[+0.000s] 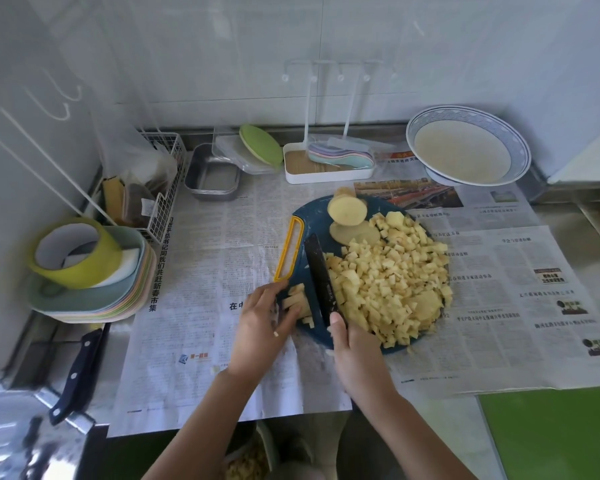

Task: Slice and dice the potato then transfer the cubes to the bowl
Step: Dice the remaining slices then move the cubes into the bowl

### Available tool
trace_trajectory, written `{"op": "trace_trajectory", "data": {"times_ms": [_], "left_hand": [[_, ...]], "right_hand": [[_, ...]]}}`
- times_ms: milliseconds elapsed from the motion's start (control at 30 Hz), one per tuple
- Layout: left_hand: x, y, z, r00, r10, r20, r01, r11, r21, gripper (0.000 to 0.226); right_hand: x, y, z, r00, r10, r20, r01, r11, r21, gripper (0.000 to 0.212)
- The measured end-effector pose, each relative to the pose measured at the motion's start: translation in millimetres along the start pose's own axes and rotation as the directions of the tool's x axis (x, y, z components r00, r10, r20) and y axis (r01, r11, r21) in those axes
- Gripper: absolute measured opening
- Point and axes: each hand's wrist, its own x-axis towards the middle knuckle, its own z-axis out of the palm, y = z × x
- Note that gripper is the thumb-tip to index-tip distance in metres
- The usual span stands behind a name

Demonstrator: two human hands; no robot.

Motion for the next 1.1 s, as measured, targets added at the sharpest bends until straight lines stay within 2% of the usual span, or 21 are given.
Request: {"op": "trace_trajectory", "data": {"times_ms": [233, 633, 933, 1100], "left_hand": [[-1.2, -0.3, -4.0, 0.998, -0.029, 0.048, 0.029, 1.0, -0.005, 0.034], [6.8, 2.0, 0.0, 0.992, 0.075, 0.101, -0.088, 0.988, 0.131, 0.034], [8.1, 1.6, 3.6, 0.992, 0.094, 0.086, -0.105, 0.986, 0.133, 0.033], [8.4, 6.1, -0.1, 0.983, 0.069, 0.169, -0.094, 0.986, 0.14, 0.029]], "right_hand": [[-23.0, -10.2, 3.5, 0.994, -0.102, 0.043, 0.107, 0.983, -0.148, 0.039], [-24.6, -7.7, 15.8, 0.999, -0.026, 0.046, 0.037, 0.968, -0.247, 0.043], [-24.1, -12.9, 24.9, 0.999, 0.031, 0.027, -0.018, 0.923, -0.385, 0.043], [-5.9, -22.8, 34.6, 1.0, 0.025, -0.004, -0.024, 0.903, -0.428, 0.042]]}}
